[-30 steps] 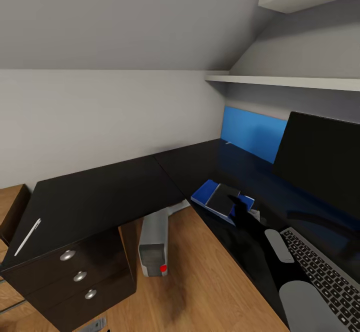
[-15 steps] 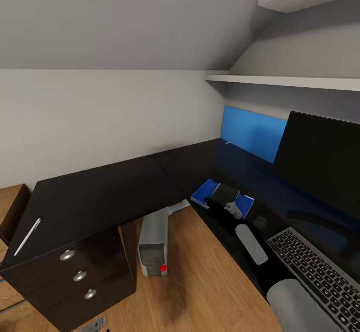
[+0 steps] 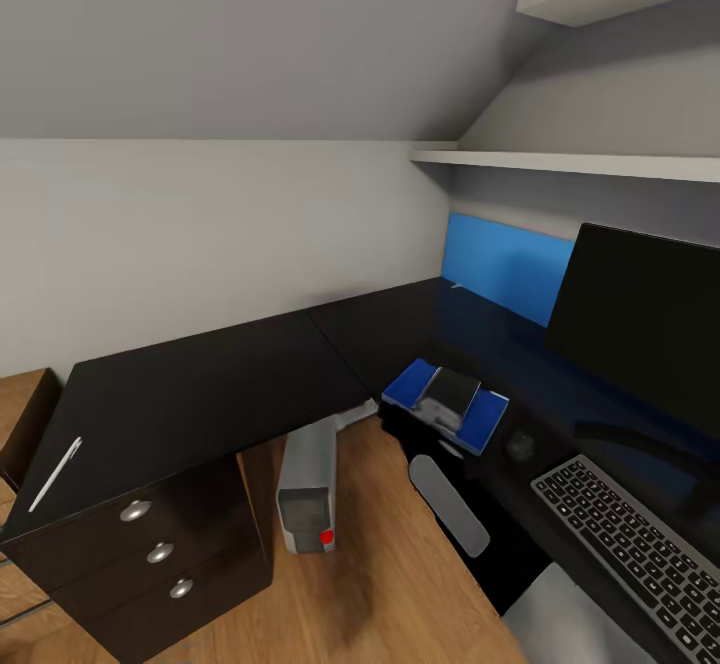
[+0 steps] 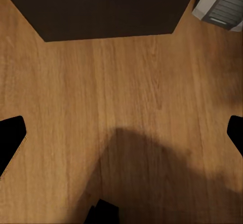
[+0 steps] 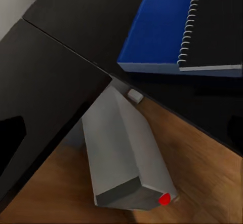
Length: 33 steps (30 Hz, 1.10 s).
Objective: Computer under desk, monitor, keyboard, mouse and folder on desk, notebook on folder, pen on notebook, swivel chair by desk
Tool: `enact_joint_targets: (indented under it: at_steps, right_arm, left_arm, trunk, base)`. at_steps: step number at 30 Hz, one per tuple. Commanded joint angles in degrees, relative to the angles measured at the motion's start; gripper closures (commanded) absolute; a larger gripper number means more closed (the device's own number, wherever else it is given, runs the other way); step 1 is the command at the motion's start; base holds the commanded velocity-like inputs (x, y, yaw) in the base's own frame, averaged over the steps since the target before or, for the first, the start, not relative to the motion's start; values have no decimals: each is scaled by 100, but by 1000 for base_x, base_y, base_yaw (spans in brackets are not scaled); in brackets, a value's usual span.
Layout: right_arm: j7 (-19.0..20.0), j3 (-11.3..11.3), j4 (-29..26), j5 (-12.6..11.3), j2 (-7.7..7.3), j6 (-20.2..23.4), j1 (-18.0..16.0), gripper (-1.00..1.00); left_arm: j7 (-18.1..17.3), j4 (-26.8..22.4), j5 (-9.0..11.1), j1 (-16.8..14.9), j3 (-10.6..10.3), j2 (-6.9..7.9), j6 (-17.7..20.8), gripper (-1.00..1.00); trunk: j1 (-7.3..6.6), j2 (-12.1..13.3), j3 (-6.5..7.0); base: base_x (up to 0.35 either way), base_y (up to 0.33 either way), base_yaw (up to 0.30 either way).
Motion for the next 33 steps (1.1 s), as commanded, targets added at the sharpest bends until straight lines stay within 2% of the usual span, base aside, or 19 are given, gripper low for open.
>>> enact_joint_targets:
  at_steps: [1, 6, 10, 18, 24, 25, 31, 32, 33]
  right_arm:
    - [-45, 30, -62, -26, -32, 15, 7, -100]
    - [-81, 83, -219, -91, -118, 4, 108, -100]
    - [-90, 111, -313, -286, -155, 82, 197, -100]
    - [-95, 131, -492, -362, -160, 136, 309, -100]
    - [-121, 193, -643, -351, -155, 138, 343, -100]
    - [-123, 478, -678, -286, -155, 127, 357, -100]
    - [-121, 817, -688, -66, -126, 117, 361, -100]
    - [-122, 948, -683, 103, -109, 115, 364, -100]
    - [-122, 971, -681, 140, -105, 115, 364, -100]
  left_arm:
    - [14, 26, 42, 3, 3, 4, -58, -100]
    - [20, 172, 42, 3, 4, 25, -534, -100]
    - [22, 257, 40, 3, 1, 32, -834, -100]
    - [28, 284, 41, 3, -3, 34, -923, -100]
    - [36, 289, 42, 3, -4, 34, -938, -100]
    - [37, 299, 42, 3, -4, 34, -935, -100]
    - [32, 421, 43, 3, -8, 34, -939, -100]
    - [35, 457, 44, 3, -6, 34, -940, -100]
    - [36, 464, 45, 3, -6, 34, -941, -100]
  trunk:
    - [0, -3, -5]
    - [0, -3, -5]
    - [0, -3, -5]
    - [0, -3, -5]
    - [0, -3, -5]
    - [0, -3, -6]
    - [0, -3, -16]
    - [0, -3, -18]
    - [0, -3, -21]
  base:
    - [0, 0, 0]
    - [0, 0, 0]
    - [0, 0, 0]
    - [0, 0, 1]
    - [0, 0, 151]
    - [0, 0, 262]
    - [0, 0, 272]
    - [0, 0, 278]
    - [0, 0, 279]
